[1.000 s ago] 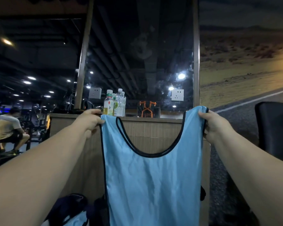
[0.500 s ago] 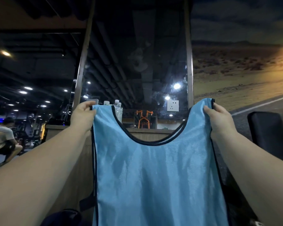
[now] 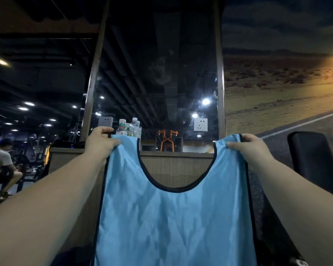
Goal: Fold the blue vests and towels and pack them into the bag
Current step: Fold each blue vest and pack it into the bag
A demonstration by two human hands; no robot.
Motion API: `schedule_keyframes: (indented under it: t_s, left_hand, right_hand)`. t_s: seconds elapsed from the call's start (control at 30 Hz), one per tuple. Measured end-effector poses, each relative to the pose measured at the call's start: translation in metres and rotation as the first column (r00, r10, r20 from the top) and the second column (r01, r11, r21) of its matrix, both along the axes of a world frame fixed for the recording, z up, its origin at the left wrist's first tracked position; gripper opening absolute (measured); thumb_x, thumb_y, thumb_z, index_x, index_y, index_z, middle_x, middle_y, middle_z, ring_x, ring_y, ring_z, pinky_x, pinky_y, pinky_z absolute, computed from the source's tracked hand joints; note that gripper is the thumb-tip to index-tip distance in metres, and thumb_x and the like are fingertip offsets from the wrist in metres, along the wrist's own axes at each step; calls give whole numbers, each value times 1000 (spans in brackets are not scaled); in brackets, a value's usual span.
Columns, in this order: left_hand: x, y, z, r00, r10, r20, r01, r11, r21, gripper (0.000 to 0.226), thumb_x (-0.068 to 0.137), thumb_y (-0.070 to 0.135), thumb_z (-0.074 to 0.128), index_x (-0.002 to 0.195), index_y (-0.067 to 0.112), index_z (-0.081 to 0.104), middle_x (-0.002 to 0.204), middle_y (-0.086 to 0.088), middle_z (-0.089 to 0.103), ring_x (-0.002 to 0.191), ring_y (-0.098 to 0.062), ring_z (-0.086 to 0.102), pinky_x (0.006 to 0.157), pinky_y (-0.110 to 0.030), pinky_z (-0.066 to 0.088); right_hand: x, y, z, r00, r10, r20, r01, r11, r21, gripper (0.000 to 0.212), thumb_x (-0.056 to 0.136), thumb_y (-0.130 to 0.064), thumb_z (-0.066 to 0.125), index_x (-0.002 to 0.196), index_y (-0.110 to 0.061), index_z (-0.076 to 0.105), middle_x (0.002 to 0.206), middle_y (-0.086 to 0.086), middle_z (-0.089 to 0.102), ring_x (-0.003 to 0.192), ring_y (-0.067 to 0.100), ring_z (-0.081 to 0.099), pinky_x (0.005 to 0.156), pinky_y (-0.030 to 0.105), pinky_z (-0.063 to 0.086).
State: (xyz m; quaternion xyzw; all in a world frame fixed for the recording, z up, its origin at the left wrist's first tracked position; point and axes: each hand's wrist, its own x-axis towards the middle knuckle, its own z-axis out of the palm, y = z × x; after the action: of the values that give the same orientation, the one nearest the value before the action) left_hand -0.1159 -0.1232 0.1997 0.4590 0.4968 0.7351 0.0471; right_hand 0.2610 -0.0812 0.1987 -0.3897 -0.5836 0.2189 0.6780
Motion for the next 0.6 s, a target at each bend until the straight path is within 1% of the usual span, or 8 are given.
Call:
schedule_keyframes:
  t_s: [0.07,0.17,0.3,0.37,0.4,0.47,0.53,0.6]
  left_hand:
    - [6,-1,0,986,112,-124,-121,990,-67,43,78,10,77,112,20,53,95,1,56,88,-19,56,75,-29,43]
    - [12,2,0,970,158,-183,-178,979,-98,49,77,14,79,118,17,52,98,1,54,91,-20,55,75,-30,43]
    - [18,8,-1,999,38,-35,-42,990,-134,56,73,12,83,120,13,53,109,1,57,96,-20,58,81,-30,46]
    - [21,14,-1,994,-66,83,78,985,-155,59,69,12,87,119,10,57,117,-5,61,103,-26,61,92,-35,49]
    - [23,16,0,986,-113,123,133,977,-168,61,67,12,88,120,8,58,120,-8,61,107,-29,61,97,-38,48]
    - [28,22,1,967,-190,169,218,962,-162,58,60,15,89,110,5,63,117,-11,65,106,-32,63,100,-42,48]
    - [38,25,2,959,-220,180,250,955,-163,46,51,18,85,92,7,67,102,-16,71,94,-32,68,95,-44,52]
    - [51,24,2,964,-222,148,248,950,-188,27,58,18,80,78,11,63,93,-14,71,86,-26,68,93,-39,52]
  right_hand:
    - [-5,2,0,963,-208,173,205,978,36,39,77,-21,82,109,-14,60,101,0,61,90,19,57,73,31,45]
    - [-13,0,1,925,-311,218,298,950,94,40,75,-26,84,101,-17,55,96,-1,61,85,18,56,68,31,42]
    - [-23,-6,3,913,-353,205,332,934,131,43,77,-29,83,109,-28,55,101,-10,55,91,15,54,75,31,44]
    - [-29,-5,3,917,-348,193,325,935,140,29,79,-28,81,96,-22,58,96,-7,60,88,15,55,72,29,45]
    - [-31,-4,3,917,-347,196,323,936,142,25,80,-28,80,88,-18,59,90,-5,61,83,16,55,66,28,45]
    - [-37,-3,2,913,-335,232,311,941,133,24,85,-32,74,82,-14,59,78,0,60,73,18,54,57,29,42]
    - [-45,-4,2,908,-315,275,296,949,107,26,92,-36,64,85,-12,59,76,4,59,71,22,55,60,32,44]
    - [-53,-5,2,906,-296,303,285,955,83,27,95,-37,57,82,-13,57,71,3,56,67,22,53,55,30,40]
